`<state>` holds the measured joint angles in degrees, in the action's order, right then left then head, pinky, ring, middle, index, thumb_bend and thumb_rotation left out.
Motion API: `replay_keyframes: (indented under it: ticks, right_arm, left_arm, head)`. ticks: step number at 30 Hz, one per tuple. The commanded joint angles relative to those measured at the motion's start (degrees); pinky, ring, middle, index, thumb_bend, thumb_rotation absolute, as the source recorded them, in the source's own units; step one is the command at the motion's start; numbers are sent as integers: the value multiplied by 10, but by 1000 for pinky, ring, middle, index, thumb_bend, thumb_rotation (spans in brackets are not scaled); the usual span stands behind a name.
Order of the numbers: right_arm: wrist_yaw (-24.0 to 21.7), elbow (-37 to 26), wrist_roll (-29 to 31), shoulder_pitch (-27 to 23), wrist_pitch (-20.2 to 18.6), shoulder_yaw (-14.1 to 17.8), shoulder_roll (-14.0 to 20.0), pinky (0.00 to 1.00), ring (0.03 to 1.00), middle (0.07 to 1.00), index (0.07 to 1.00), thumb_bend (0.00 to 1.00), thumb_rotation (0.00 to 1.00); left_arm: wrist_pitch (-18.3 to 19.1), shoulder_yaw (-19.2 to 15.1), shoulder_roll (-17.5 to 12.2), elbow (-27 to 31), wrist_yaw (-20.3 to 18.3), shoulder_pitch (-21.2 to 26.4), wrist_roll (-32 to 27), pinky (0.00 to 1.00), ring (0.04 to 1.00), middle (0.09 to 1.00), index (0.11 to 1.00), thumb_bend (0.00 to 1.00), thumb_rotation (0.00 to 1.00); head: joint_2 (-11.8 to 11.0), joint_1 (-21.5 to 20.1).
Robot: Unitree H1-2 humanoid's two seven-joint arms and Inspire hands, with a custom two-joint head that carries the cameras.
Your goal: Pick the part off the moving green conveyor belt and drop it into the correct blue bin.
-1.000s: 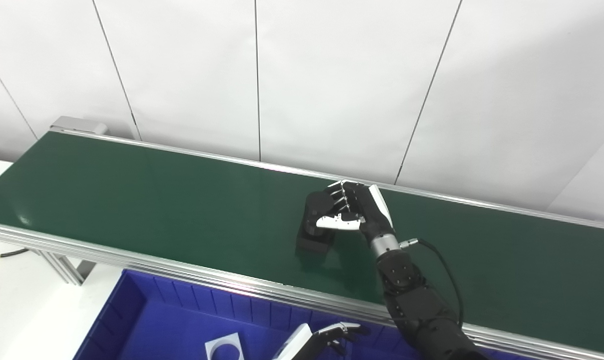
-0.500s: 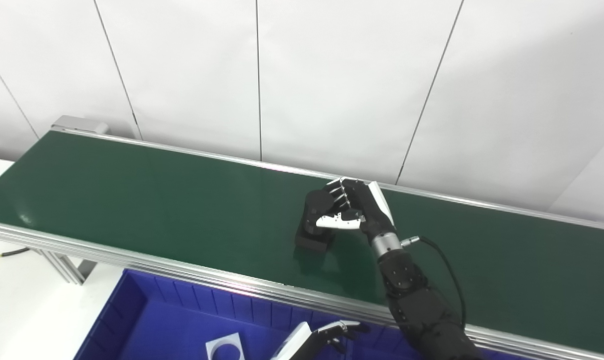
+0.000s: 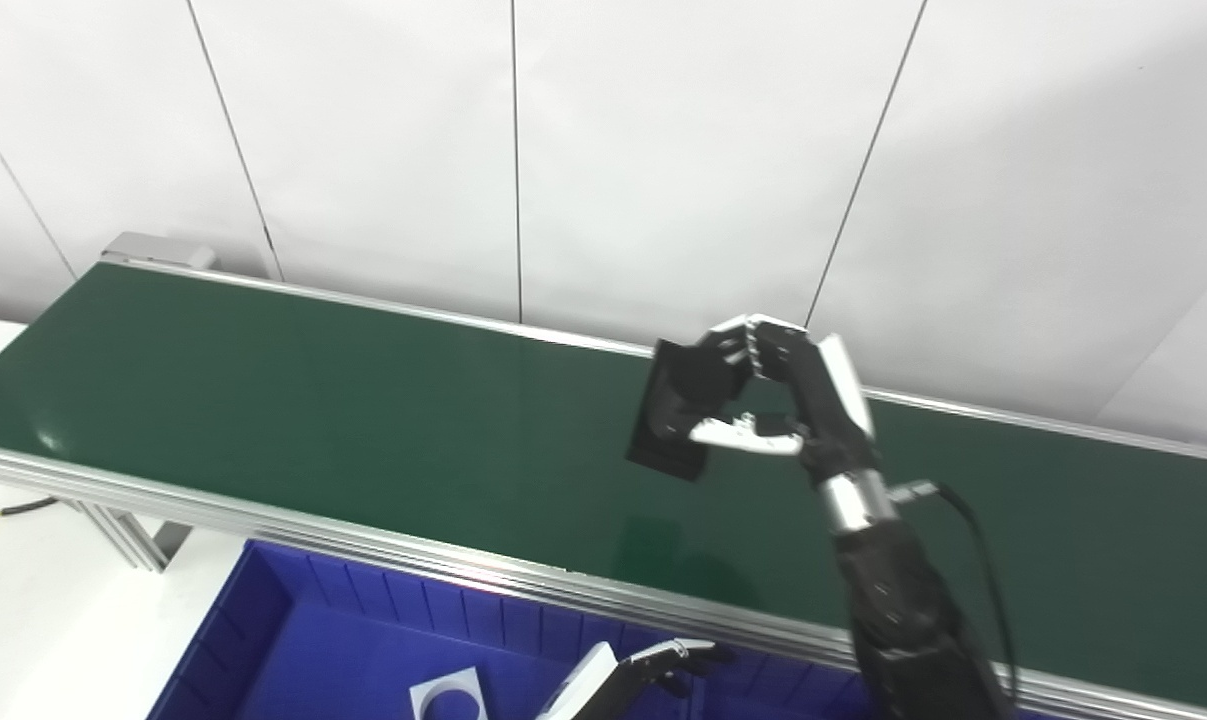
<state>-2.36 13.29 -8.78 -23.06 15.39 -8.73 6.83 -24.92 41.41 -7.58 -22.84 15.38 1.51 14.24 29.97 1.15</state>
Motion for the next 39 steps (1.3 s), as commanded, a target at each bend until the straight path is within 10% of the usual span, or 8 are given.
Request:
replay_keyframes:
  ticks: [1,25,39]
  right_arm:
    - [-13,-48,22,1,-11,11,6,300,363,446,503,528,0]
    - [-21,-247,20,235,-43,95,56,315,403,481,525,517,0]
    - [-25,-309,4,326,-96,100,46,313,405,485,521,518,0]
  left_arm:
    - [-20,-4,-1,16,-1,9,-6,684,785,834,794,1000,110]
    - [-20,-98,-34,140,-108,-24,-49,717,789,823,785,1000,135]
    - [4,-175,-19,208,-207,-48,-80,700,785,836,786,1000,134]
  head:
    - [2,-2]
    - [145,-173]
    - [202,-205]
